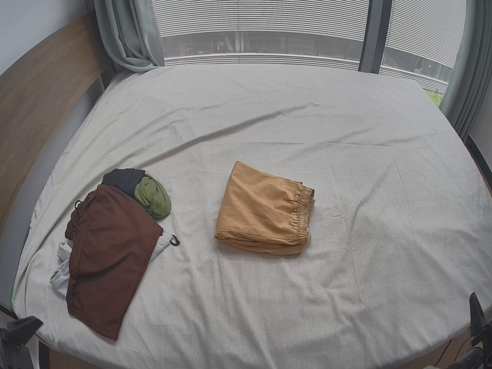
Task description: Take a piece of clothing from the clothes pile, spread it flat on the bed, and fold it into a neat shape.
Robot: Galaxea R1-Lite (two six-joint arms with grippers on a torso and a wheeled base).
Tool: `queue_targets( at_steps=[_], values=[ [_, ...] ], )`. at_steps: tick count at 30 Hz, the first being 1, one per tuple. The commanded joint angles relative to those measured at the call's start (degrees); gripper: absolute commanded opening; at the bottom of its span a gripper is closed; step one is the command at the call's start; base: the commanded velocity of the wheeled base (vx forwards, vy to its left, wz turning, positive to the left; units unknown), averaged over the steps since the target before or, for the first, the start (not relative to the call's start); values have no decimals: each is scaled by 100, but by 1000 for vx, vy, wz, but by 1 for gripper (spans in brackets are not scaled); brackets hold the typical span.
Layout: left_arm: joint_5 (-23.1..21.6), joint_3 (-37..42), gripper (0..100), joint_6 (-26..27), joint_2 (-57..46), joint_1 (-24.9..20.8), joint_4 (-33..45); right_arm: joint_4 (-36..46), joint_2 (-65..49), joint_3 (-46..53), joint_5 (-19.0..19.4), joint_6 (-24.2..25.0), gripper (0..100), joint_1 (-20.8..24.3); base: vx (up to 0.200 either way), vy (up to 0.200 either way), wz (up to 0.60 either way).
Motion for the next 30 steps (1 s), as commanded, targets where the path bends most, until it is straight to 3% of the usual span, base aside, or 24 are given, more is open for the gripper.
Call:
queue_targets(
  at_steps=[1,2,3,4,6,7,9,12,17,30],
  values=[
    [1626,101,100,1946,-646,130,1832,323,-212,28,-358,485,100,-29,0,0,0],
    [1669,101,100,1990,-646,130,1867,323,-212,28,-358,485,100,-29,0,0,0],
    [2197,101,100,2474,-646,130,2236,306,-212,28,-332,397,100,-29,0,0,0],
    [2434,101,100,2623,-646,130,2333,297,-212,28,-314,335,100,-29,0,0,0],
    [2645,101,100,2737,-646,130,2359,297,-203,28,-279,195,100,-29,0,0,0],
    [2944,101,100,2825,-646,130,2359,262,-203,46,-68,-34,100,-29,0,0,0],
    [3445,101,100,2711,-646,139,2368,227,-212,55,64,-25,100,-29,0,0,0],
    [4315,92,100,2298,-637,139,2869,192,-203,116,-191,-429,100,-38,0,0,0],
    [4183,101,100,2359,-637,121,2790,420,-212,134,116,-587,100,-2,0,0,0],
    [4078,101,100,2395,-637,121,2790,411,-212,134,125,-552,100,-2,0,0,0]
  ],
)
